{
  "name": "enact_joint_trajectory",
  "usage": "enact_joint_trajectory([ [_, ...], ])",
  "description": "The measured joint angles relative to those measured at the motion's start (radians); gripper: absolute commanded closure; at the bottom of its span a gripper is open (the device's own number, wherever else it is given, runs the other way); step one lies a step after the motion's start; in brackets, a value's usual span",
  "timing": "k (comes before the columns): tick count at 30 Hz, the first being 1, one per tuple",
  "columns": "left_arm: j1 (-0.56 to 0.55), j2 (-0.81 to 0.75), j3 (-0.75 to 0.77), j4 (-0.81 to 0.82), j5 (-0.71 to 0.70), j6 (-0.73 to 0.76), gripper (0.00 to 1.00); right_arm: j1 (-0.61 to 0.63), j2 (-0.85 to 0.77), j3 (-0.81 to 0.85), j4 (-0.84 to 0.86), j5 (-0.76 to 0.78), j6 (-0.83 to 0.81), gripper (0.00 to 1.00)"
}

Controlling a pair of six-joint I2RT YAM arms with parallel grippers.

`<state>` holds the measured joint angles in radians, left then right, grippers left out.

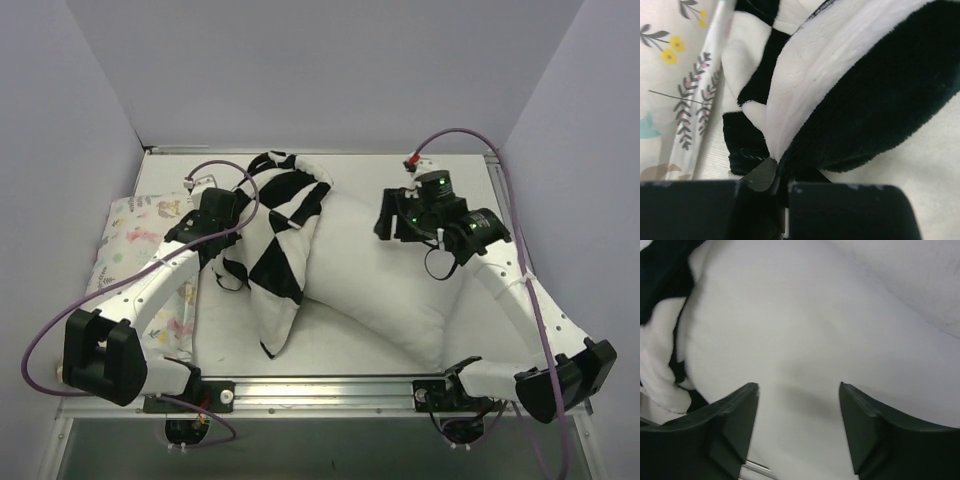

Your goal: Remove the pillowcase from the pillow

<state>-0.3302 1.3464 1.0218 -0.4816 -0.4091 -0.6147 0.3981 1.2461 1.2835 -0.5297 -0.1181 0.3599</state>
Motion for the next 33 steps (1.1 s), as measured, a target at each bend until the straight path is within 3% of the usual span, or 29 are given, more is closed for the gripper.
enact_joint_trajectory([
  [1, -0.023, 0.003, 0.000, 0.003, -0.002, 0.001, 1.00, 0.068, -0.004, -0.005, 0.000, 0.027, -0.010, 0.18],
  [4, -0.066, 0.011, 0.000, 0.016, 0.003, -0.003, 1.00, 0.272, -0.014, -0.016, -0.005, 0.113, -0.034, 0.06],
  [8, -0.124, 0.012, 0.000, 0.025, 0.005, -0.008, 1.00, 0.452, 0.011, -0.019, -0.002, 0.214, -0.063, 0.02],
  [14, -0.173, 0.013, 0.000, 0.026, 0.006, -0.010, 1.00, 0.443, 0.204, -0.101, 0.078, 0.338, -0.058, 0.03],
  [17, -0.156, 0.013, 0.000, 0.024, 0.023, -0.010, 1.00, 0.407, 0.203, -0.200, 0.156, 0.343, -0.043, 0.02],
  [18, -0.146, 0.012, 0.000, 0.025, 0.029, -0.010, 0.95, 0.401, 0.182, -0.230, 0.187, 0.341, -0.042, 0.02],
  [19, -0.138, 0.012, 0.000, 0.026, 0.038, -0.009, 0.71, 0.395, 0.153, -0.260, 0.220, 0.333, -0.040, 0.02],
  [21, -0.134, 0.010, 0.000, 0.026, 0.053, 0.006, 0.39, 0.370, 0.081, -0.321, 0.290, 0.291, -0.034, 0.02],
  [23, -0.162, -0.008, -0.002, 0.029, 0.050, 0.026, 0.22, 0.339, 0.013, -0.374, 0.352, 0.244, -0.027, 0.02],
  [30, -0.397, -0.222, -0.028, 0.134, 0.048, 0.087, 0.15, 0.301, -0.026, -0.410, 0.417, 0.166, -0.021, 0.02],
  [33, -0.455, -0.243, -0.027, 0.197, 0.048, 0.105, 0.13, 0.301, -0.026, -0.410, 0.421, 0.154, -0.019, 0.02],
])
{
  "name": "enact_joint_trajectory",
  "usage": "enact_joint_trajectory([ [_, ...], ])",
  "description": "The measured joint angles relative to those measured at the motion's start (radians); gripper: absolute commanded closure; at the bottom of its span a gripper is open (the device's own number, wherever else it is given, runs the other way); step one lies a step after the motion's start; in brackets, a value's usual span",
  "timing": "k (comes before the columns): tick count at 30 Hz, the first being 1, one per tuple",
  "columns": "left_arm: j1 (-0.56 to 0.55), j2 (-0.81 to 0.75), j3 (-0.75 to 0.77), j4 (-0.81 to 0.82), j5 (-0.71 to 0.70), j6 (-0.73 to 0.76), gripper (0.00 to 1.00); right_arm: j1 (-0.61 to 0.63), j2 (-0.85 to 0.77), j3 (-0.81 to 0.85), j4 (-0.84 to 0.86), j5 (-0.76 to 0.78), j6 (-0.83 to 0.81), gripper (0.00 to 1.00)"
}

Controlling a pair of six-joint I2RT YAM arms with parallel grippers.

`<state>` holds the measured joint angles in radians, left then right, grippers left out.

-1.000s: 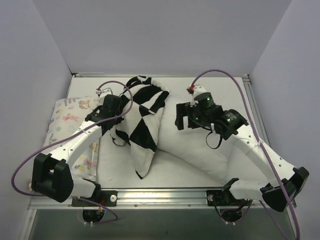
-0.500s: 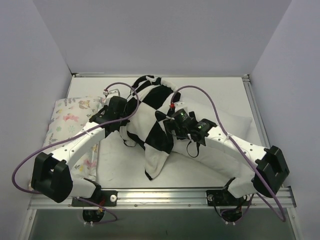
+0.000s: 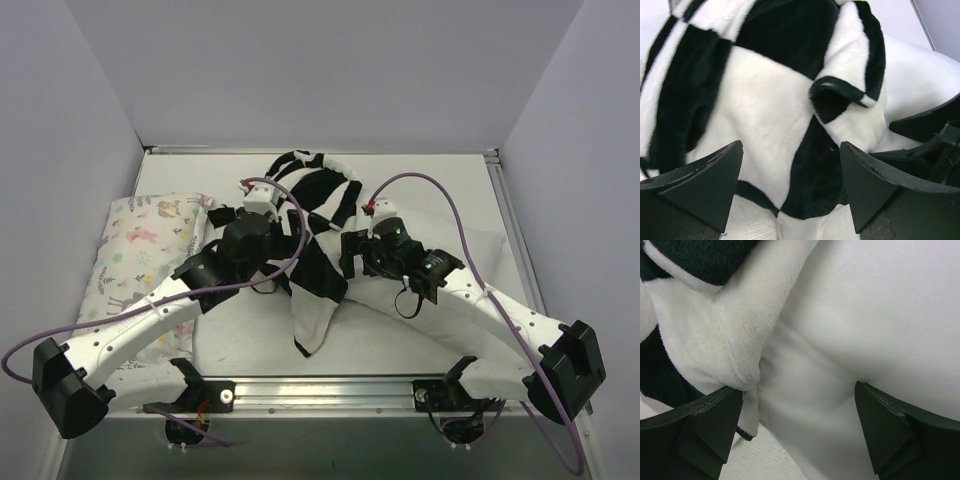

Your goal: Remove the pillowcase from the pillow

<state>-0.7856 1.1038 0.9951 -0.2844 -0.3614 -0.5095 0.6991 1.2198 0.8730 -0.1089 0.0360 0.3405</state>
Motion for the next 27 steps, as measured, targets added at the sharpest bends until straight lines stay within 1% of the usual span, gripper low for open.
enact_joint_trajectory([
  [1, -0.014, 0.017, 0.003, 0.015, 0.000, 0.005, 0.03, 0.000, 0.000, 0.000, 0.001, 0.000, 0.001, 0.02],
  [5, -0.066, 0.174, 0.029, 0.075, 0.002, 0.023, 0.02, 0.000, 0.000, 0.000, 0.002, -0.003, 0.009, 0.02],
  [7, -0.080, 0.263, 0.043, 0.080, 0.000, 0.023, 0.09, -0.002, 0.000, 0.000, 0.003, -0.003, 0.012, 0.02],
  [8, -0.084, 0.303, 0.053, 0.079, -0.004, 0.021, 0.16, -0.003, 0.000, 0.000, 0.003, -0.004, 0.015, 0.02],
  [9, -0.085, 0.336, 0.061, 0.079, -0.013, 0.019, 0.31, -0.005, 0.000, 0.000, 0.004, -0.006, 0.019, 0.02],
  [10, -0.085, 0.362, 0.072, 0.069, -0.035, 0.009, 0.64, -0.007, 0.000, 0.000, 0.005, -0.007, 0.022, 0.02],
  [11, -0.085, 0.378, 0.090, 0.051, -0.065, -0.011, 0.77, -0.008, 0.000, -0.001, 0.007, -0.008, 0.023, 0.02],
  [12, -0.082, 0.388, 0.102, 0.034, -0.093, -0.016, 0.85, -0.009, 0.000, -0.002, 0.010, -0.010, 0.023, 0.02],
  [13, -0.075, 0.388, 0.108, 0.020, -0.117, -0.033, 1.00, -0.011, 0.000, -0.002, 0.011, -0.010, 0.023, 0.02],
  [17, -0.022, 0.347, 0.109, -0.042, -0.201, -0.090, 1.00, -0.010, 0.000, -0.002, 0.010, -0.006, 0.012, 0.01],
  [19, 0.010, 0.323, 0.106, -0.058, -0.219, -0.106, 1.00, 0.002, 0.000, 0.003, 0.001, 0.013, -0.001, 0.00],
  [22, 0.034, 0.309, 0.101, -0.069, -0.241, -0.114, 1.00, 0.058, 0.023, 0.047, -0.044, 0.108, -0.028, 0.00],
  [25, 0.042, 0.309, 0.092, -0.077, -0.245, -0.120, 1.00, 0.118, 0.086, 0.110, -0.081, 0.208, -0.053, 0.00],
  [27, 0.056, 0.309, 0.090, -0.082, -0.243, -0.125, 1.00, 0.134, 0.129, 0.121, -0.090, 0.259, -0.058, 0.00],
])
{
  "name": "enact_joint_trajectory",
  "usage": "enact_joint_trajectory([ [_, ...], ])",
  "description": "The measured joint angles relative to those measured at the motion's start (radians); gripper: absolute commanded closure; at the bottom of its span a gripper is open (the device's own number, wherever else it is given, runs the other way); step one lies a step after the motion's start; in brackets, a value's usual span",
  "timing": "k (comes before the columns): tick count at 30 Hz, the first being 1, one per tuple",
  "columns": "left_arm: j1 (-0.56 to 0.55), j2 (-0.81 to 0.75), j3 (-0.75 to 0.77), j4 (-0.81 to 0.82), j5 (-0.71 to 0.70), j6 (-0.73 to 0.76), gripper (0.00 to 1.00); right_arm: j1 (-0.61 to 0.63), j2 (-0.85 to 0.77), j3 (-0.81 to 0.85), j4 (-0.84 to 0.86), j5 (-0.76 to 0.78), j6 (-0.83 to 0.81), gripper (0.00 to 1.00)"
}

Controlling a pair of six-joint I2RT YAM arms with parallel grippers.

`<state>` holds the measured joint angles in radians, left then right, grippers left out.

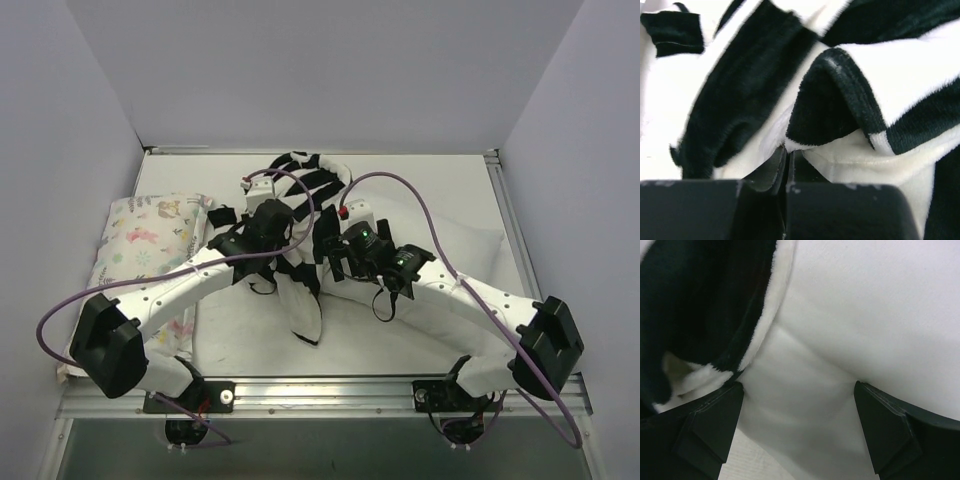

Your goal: Remove the pillowcase from the pillow

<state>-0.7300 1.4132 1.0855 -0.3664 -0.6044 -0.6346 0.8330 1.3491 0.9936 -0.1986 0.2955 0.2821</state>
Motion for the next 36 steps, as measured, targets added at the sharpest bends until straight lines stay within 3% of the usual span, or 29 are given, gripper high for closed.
enact_joint_trajectory([
  [6, 0.177, -0.052, -0.031, -0.011, 0.071, -0.006, 1.00, 0.001, 0.044, -0.006, 0.010, 0.050, -0.014, 0.01],
  [8, 0.242, -0.072, -0.035, -0.013, 0.092, -0.003, 1.00, 0.000, 0.072, -0.005, 0.027, 0.056, -0.023, 0.07],
  [10, 0.263, -0.076, -0.034, -0.018, 0.098, 0.005, 1.00, -0.003, 0.120, 0.001, 0.046, 0.058, -0.035, 0.29],
  [11, 0.267, -0.074, -0.034, -0.024, 0.105, 0.011, 1.00, -0.006, 0.150, 0.009, 0.053, 0.059, -0.038, 0.48],
  [12, 0.270, -0.071, -0.034, -0.030, 0.113, 0.013, 1.00, -0.011, 0.178, 0.018, 0.057, 0.062, -0.043, 0.92],
  [13, 0.277, -0.067, -0.034, -0.034, 0.122, 0.015, 1.00, -0.017, 0.202, 0.027, 0.058, 0.066, -0.043, 1.00],
  [19, 0.366, -0.024, -0.018, -0.036, 0.208, 0.017, 1.00, -0.082, 0.171, 0.021, 0.056, 0.030, 0.010, 1.00],
  [26, 0.525, 0.033, 0.016, -0.044, 0.383, -0.006, 1.00, -0.338, -0.092, -0.014, -0.025, -0.137, 0.097, 1.00],
  [31, 0.558, 0.058, 0.034, -0.061, 0.465, -0.017, 1.00, -0.489, -0.220, -0.014, -0.142, -0.224, 0.124, 1.00],
  [36, 0.577, 0.077, 0.039, -0.073, 0.485, -0.014, 1.00, -0.558, -0.288, -0.013, -0.243, -0.275, 0.138, 1.00],
])
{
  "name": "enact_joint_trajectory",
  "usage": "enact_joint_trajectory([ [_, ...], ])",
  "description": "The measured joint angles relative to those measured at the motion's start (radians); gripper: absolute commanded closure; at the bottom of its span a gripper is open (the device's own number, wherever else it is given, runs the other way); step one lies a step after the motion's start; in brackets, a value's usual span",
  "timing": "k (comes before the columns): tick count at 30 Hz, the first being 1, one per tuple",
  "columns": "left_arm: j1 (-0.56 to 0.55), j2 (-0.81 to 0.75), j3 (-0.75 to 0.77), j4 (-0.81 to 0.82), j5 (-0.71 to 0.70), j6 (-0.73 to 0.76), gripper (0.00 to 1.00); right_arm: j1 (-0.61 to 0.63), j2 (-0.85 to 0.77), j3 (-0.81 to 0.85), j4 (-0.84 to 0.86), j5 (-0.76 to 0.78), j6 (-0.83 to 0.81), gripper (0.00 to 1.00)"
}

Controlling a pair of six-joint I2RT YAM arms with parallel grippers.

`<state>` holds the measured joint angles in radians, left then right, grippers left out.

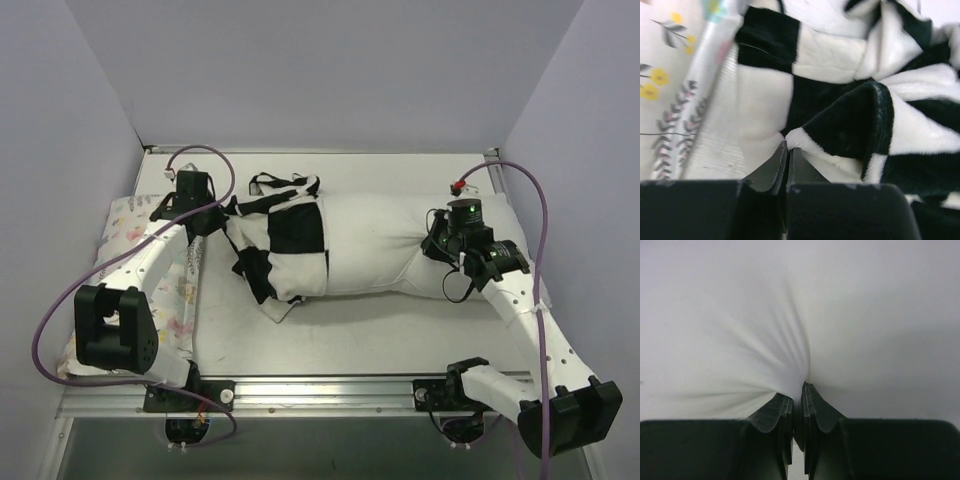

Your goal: Remove the pillowcase from the pillow

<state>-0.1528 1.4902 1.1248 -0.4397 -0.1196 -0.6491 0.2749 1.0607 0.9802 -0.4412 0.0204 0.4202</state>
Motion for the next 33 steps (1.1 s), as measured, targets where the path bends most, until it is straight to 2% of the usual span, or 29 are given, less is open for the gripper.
enact_joint_trajectory([
  [5, 0.074, 0.016, 0.023, -0.022, -0.060, 0.017, 1.00, -0.099, -0.034, 0.027, -0.085, -0.006, 0.000, 1.00],
  [10, 0.098, 0.033, 0.041, -0.021, -0.093, 0.032, 1.00, -0.130, -0.045, 0.078, -0.146, -0.003, 0.006, 1.00],
  [15, 0.000, 0.037, 0.037, -0.016, -0.106, 0.048, 1.00, -0.130, -0.044, 0.153, -0.189, -0.047, 0.026, 1.00],
  [19, -0.089, 0.018, -0.042, 0.034, -0.105, 0.038, 1.00, -0.127, -0.032, 0.241, -0.208, -0.070, 0.048, 1.00],
  [23, -0.116, 0.016, -0.138, 0.048, -0.104, 0.013, 1.00, -0.118, 0.032, 0.385, -0.216, -0.086, 0.079, 1.00],
  [27, -0.151, 0.016, -0.188, 0.061, -0.105, -0.008, 1.00, -0.075, 0.101, 0.463, -0.137, -0.095, 0.111, 1.00],
  [28, -0.163, 0.016, -0.194, 0.066, -0.105, -0.014, 0.96, -0.055, 0.116, 0.466, -0.114, -0.095, 0.111, 1.00],
  [29, -0.175, 0.014, -0.199, 0.072, -0.104, -0.019, 0.85, -0.035, 0.134, 0.466, -0.094, -0.097, 0.111, 1.00],
  [32, -0.203, -0.020, -0.222, 0.084, -0.099, -0.029, 0.66, 0.019, 0.190, 0.419, 0.000, -0.106, 0.111, 1.00],
  [33, -0.210, -0.043, -0.232, 0.085, -0.095, -0.030, 0.52, 0.031, 0.201, 0.370, 0.053, -0.113, 0.112, 1.00],
])
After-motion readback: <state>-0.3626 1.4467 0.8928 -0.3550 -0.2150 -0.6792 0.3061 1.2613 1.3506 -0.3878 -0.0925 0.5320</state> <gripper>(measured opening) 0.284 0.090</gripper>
